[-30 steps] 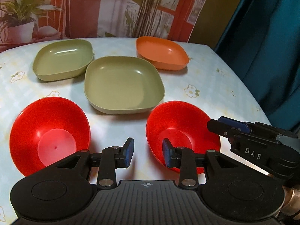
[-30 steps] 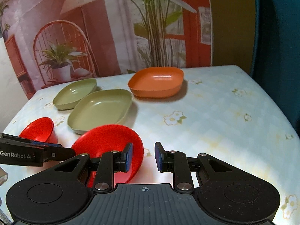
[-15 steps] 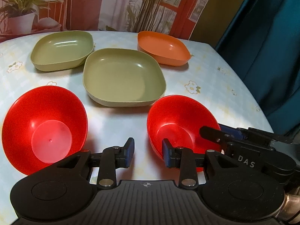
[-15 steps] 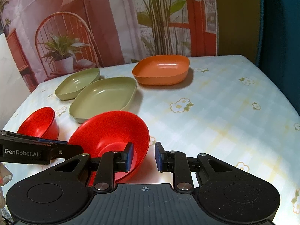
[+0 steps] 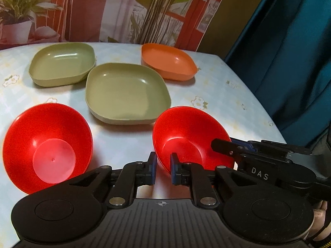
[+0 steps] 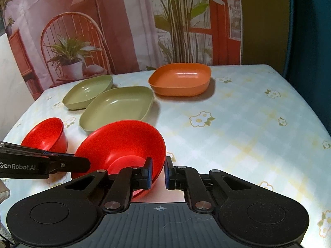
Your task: Organize plates and bowls
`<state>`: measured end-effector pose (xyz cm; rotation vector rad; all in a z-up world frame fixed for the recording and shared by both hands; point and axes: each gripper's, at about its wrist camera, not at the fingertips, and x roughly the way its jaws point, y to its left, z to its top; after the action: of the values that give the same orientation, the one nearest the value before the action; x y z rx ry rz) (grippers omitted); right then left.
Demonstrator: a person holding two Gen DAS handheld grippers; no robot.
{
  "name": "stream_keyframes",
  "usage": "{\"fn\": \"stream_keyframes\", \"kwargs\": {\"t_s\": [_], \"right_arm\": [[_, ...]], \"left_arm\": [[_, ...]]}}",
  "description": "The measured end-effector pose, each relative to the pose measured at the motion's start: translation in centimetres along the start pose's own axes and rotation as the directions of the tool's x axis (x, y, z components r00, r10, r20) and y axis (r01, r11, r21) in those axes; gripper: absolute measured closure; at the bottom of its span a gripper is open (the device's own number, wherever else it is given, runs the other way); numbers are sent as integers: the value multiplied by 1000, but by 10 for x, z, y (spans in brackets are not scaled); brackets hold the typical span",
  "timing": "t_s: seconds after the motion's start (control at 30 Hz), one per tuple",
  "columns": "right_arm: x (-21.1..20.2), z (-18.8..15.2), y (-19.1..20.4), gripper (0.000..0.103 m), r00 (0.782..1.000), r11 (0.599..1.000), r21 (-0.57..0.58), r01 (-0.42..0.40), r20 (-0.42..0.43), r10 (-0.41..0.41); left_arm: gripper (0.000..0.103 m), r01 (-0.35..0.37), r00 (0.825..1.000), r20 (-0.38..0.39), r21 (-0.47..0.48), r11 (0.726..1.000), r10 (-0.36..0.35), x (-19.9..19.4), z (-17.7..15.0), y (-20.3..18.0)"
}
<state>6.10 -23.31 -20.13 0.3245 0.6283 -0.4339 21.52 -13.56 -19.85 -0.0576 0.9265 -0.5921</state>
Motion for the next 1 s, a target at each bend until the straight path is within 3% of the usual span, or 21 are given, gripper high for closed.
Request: {"fn": "stream_keyframes", "kwargs": {"t_s": [0.43,0.67,1.0], "right_arm": [[-5,35,43,92,997,996,-47,-77,25,78],[9,55,88,92,990,984,-123,-133,35,138],[42,54,143,91,982,961,-203,-189,-27,188]], "left_arm": [[88,-15,992,122,-63,998,23,-57,14,33],[88,-67,980,179,-118,991,88,-90,21,66],[88,-131,978,132,-205,970,160,-93,11,106]]}}
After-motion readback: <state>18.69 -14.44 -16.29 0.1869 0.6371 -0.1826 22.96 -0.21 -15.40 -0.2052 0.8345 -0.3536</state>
